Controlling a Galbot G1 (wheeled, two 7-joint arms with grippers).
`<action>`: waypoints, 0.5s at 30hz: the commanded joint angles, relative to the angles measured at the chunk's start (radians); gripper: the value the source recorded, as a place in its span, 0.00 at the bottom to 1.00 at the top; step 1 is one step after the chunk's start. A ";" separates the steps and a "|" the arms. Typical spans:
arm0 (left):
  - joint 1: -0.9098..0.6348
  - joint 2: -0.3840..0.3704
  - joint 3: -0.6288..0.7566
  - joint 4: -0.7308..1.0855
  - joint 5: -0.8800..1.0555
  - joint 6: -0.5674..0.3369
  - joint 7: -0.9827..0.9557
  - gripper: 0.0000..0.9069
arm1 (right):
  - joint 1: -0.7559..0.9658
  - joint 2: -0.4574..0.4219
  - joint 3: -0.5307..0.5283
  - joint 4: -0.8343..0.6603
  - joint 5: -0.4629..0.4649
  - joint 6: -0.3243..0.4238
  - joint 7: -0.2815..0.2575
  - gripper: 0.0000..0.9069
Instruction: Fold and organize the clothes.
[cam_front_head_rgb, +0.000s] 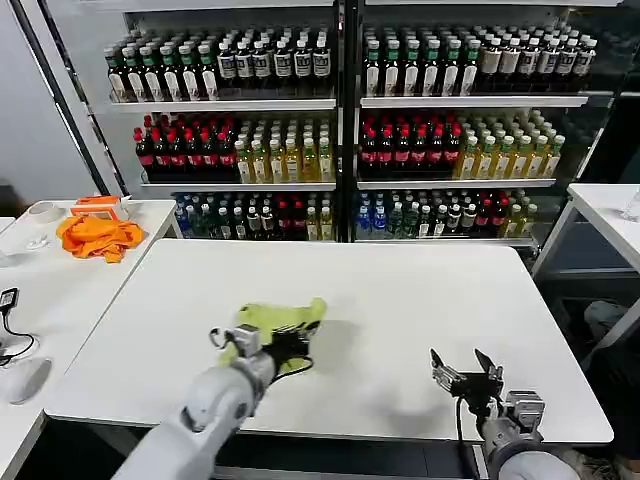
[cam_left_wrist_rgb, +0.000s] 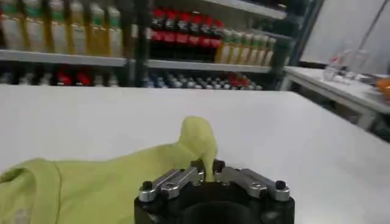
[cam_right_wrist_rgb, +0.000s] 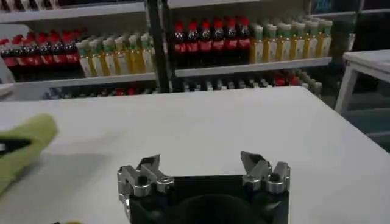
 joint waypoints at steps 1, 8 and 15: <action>-0.231 -0.281 0.199 0.242 -0.025 -0.019 -0.015 1.00 | 0.004 -0.004 0.018 -0.003 0.008 -0.001 -0.001 1.00; -0.265 -0.407 0.163 0.305 -0.079 -0.153 -0.086 1.00 | 0.012 -0.010 0.024 -0.011 0.007 0.018 -0.015 1.00; -0.193 -0.366 0.033 0.221 -0.159 -0.179 -0.178 1.00 | 0.056 -0.009 0.011 -0.031 -0.015 0.036 -0.030 1.00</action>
